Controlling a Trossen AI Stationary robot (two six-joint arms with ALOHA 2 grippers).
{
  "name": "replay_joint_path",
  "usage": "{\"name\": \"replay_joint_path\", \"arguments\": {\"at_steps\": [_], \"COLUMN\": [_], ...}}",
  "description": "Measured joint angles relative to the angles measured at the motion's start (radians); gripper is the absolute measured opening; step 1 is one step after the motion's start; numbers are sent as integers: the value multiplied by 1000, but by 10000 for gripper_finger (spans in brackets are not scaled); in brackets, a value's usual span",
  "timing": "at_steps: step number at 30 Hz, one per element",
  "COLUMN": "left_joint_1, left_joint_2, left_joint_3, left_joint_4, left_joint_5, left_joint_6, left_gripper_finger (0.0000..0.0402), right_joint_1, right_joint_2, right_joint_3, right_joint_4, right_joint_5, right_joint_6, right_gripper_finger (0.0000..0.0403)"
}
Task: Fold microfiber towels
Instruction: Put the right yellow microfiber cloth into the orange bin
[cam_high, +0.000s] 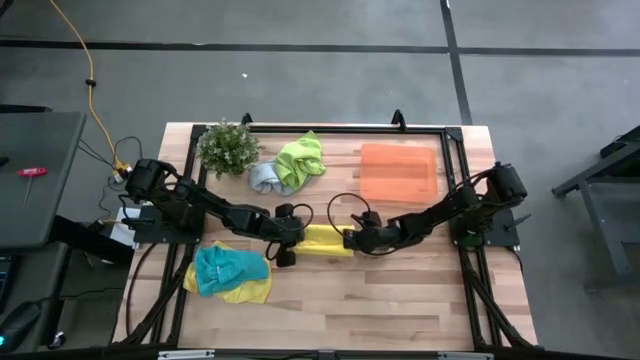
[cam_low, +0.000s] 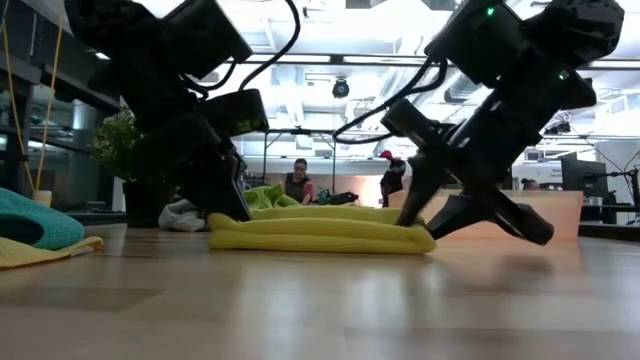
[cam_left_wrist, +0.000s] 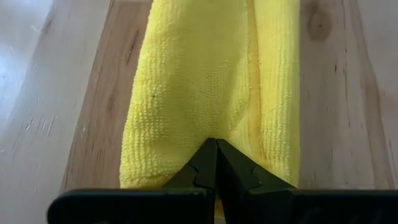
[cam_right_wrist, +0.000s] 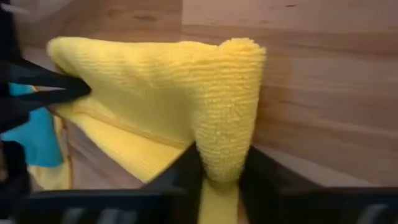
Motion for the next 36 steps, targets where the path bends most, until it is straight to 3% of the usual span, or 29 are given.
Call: {"name": "replay_joint_path", "arguments": {"at_steps": [3, 9, 14, 19, 26, 36], "left_joint_1": [3, 19, 21, 17, 16, 2], "left_joint_2": [-14, -167, -369, -560, -688, -678], "left_joint_3": [2, 78, 130, 154, 154, 153], "left_joint_4": [6, -41, -130, -164, -174, -203], "left_joint_5": [20, 137, 136, 21, -169, -176], "left_joint_6": [0, 10, 66, 68, 93, 31], "left_gripper_finger": [0, 0, 0, 0, 0, 0], "right_joint_1": [0, -1, -2, -31, -207, -514], "right_joint_2": [-1, -53, -210, -363, -415, -250], "right_joint_3": [-1, 1, 2, 110, 308, 538], "right_joint_4": [1, -70, -294, -643, -875, -868], "right_joint_5": [-10, -59, -87, -81, -76, -148], "right_joint_6": [-60, -124, -227, -340, -628, -963], "right_gripper_finger": [12, 7, 3, 2, 1, 0]}}
